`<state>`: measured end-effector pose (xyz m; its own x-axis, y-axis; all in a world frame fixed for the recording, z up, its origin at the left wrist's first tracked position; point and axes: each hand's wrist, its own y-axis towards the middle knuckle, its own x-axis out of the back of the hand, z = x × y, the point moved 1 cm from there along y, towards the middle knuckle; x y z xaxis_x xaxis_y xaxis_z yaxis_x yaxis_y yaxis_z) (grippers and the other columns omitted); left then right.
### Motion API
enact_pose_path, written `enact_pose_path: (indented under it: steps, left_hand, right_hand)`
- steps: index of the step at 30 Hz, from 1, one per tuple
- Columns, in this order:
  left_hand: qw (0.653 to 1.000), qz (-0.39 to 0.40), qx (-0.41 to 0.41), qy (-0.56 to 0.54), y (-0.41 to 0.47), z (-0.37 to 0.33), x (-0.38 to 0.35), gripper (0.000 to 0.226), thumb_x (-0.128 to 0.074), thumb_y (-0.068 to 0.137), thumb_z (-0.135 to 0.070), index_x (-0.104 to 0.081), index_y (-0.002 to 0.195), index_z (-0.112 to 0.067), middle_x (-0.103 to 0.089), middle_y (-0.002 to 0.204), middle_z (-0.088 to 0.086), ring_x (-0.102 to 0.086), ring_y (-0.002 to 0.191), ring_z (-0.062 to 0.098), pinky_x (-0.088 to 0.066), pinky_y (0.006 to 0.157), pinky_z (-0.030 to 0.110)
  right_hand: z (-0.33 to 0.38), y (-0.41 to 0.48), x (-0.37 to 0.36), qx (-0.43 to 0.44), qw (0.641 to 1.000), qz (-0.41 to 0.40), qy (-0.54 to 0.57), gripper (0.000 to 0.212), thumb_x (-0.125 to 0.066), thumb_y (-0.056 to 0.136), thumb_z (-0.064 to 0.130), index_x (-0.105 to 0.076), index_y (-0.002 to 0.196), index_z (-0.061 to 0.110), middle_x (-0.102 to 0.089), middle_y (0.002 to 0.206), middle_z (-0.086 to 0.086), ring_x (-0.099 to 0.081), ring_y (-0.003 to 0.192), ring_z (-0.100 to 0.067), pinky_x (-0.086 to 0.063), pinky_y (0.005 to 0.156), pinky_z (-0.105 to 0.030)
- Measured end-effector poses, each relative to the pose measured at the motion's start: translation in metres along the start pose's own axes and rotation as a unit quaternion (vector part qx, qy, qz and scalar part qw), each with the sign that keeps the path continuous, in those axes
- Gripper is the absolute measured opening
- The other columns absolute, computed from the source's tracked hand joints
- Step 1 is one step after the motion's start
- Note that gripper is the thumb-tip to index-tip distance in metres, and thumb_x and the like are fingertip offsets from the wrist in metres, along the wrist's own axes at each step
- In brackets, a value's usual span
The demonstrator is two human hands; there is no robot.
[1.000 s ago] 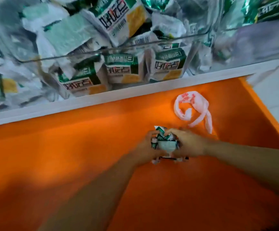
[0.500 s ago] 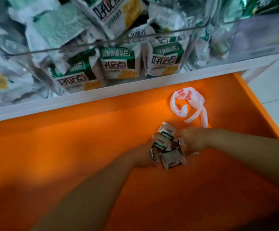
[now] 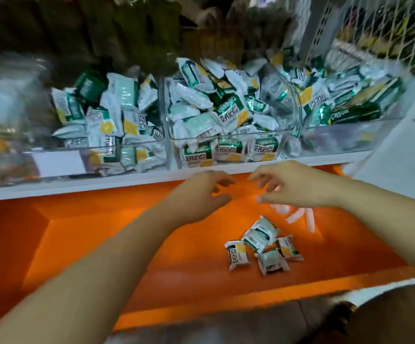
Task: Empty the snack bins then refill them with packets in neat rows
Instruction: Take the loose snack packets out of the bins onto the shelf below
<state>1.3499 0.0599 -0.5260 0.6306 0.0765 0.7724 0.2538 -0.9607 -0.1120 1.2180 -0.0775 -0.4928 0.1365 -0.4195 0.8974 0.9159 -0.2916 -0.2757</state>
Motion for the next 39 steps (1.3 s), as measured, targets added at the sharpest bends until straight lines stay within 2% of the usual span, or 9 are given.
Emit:
enact_pose_path:
  steps: [5,9,14,17,21,23,27,30,39]
  left_hand:
    - [0.987,-0.159,-0.006,-0.008,-0.029,-0.004,0.071,0.022,-0.055,0.096,-0.025,-0.06,0.118,-0.025,-0.06,0.109,-0.009,-0.058,0.092,0.011,-0.051,0.078,0.031]
    - [0.972,-0.23,0.006,0.037,-0.022,0.004,0.099,0.033,-0.054,0.097,-0.022,-0.053,0.13,-0.024,-0.055,0.125,-0.002,-0.054,0.106,0.013,-0.045,0.086,0.029]
    - [0.97,-0.238,-0.022,0.041,0.009,-0.005,0.12,0.052,-0.059,0.093,-0.017,-0.04,0.141,-0.028,-0.039,0.143,0.001,-0.049,0.12,0.017,-0.042,0.099,0.029]
    - [0.976,-0.192,-0.026,0.102,0.038,-0.012,0.127,0.071,-0.064,0.09,-0.018,-0.025,0.148,-0.03,-0.019,0.153,0.002,-0.047,0.121,0.023,-0.041,0.092,0.028]
    - [0.979,-0.135,0.031,0.146,0.075,-0.009,0.137,0.09,-0.073,0.084,-0.024,-0.014,0.151,-0.034,0.007,0.159,0.002,-0.004,0.146,0.034,-0.028,0.111,0.047]
    - [0.981,-0.118,0.047,0.149,0.088,-0.007,0.144,0.093,-0.075,0.081,-0.028,-0.014,0.151,-0.035,0.01,0.16,0.002,0.002,0.146,0.035,-0.021,0.113,0.05]
    - [0.986,-0.073,0.057,0.142,0.104,-0.003,0.153,0.09,-0.075,0.082,-0.028,-0.018,0.151,-0.034,0.003,0.159,0.007,-0.033,0.137,0.033,-0.036,0.105,0.038]
    - [0.984,-0.053,0.046,0.162,0.108,0.002,0.152,0.08,-0.075,0.081,-0.033,-0.03,0.147,-0.033,-0.009,0.155,0.003,-0.042,0.129,0.029,-0.038,0.102,0.035]
    - [0.97,-0.024,-0.023,0.239,0.099,0.005,0.143,0.074,-0.073,0.082,-0.035,-0.032,0.144,-0.033,-0.026,0.15,-0.004,-0.041,0.13,0.019,-0.037,0.106,0.034]
  right_hand:
    - [0.043,0.011,0.046,0.037,0.988,-0.134,0.061,0.031,-0.069,0.085,0.024,-0.063,0.115,0.019,-0.066,0.094,0.006,-0.061,0.084,-0.008,-0.048,0.077,-0.016]
    - [0.054,0.041,0.073,0.036,0.972,-0.233,0.01,0.051,-0.065,0.088,0.022,-0.048,0.136,0.019,-0.058,0.13,-0.007,-0.058,0.111,-0.022,-0.045,0.097,-0.036]
    - [0.038,0.084,0.089,-0.024,0.986,-0.161,-0.015,0.088,-0.07,0.086,0.02,-0.012,0.152,0.03,-0.02,0.156,-0.012,-0.034,0.136,-0.035,-0.036,0.105,-0.042]
    - [0.02,0.106,0.098,-0.067,0.987,-0.149,-0.007,0.112,-0.08,0.075,0.028,0.002,0.15,0.038,0.006,0.16,-0.013,-0.006,0.146,-0.032,-0.028,0.11,-0.045]
    - [0.001,0.125,0.113,-0.077,0.991,-0.107,0.001,0.129,-0.087,0.064,0.036,0.01,0.149,0.039,0.016,0.159,-0.011,0.006,0.147,-0.03,-0.018,0.114,-0.046]
    - [-0.009,0.132,0.117,-0.07,0.992,-0.1,0.002,0.131,-0.087,0.062,0.038,0.01,0.149,0.038,0.015,0.159,-0.01,0.005,0.147,-0.03,-0.015,0.115,-0.046]
    - [-0.019,0.138,0.121,-0.038,0.995,-0.087,-0.033,0.123,-0.086,0.062,0.043,-0.002,0.152,0.034,-0.014,0.159,-0.005,-0.02,0.143,-0.027,-0.024,0.115,-0.043]
    - [-0.013,0.129,0.121,-0.016,0.989,-0.12,-0.081,0.097,-0.081,0.069,0.044,-0.026,0.147,0.033,-0.035,0.147,-0.001,-0.039,0.129,-0.024,-0.037,0.103,-0.036]
    - [-0.01,0.108,0.103,0.016,0.987,-0.097,-0.127,0.061,-0.074,0.078,0.042,-0.045,0.131,0.035,-0.03,0.143,0.003,-0.026,0.135,-0.021,-0.031,0.11,-0.04]
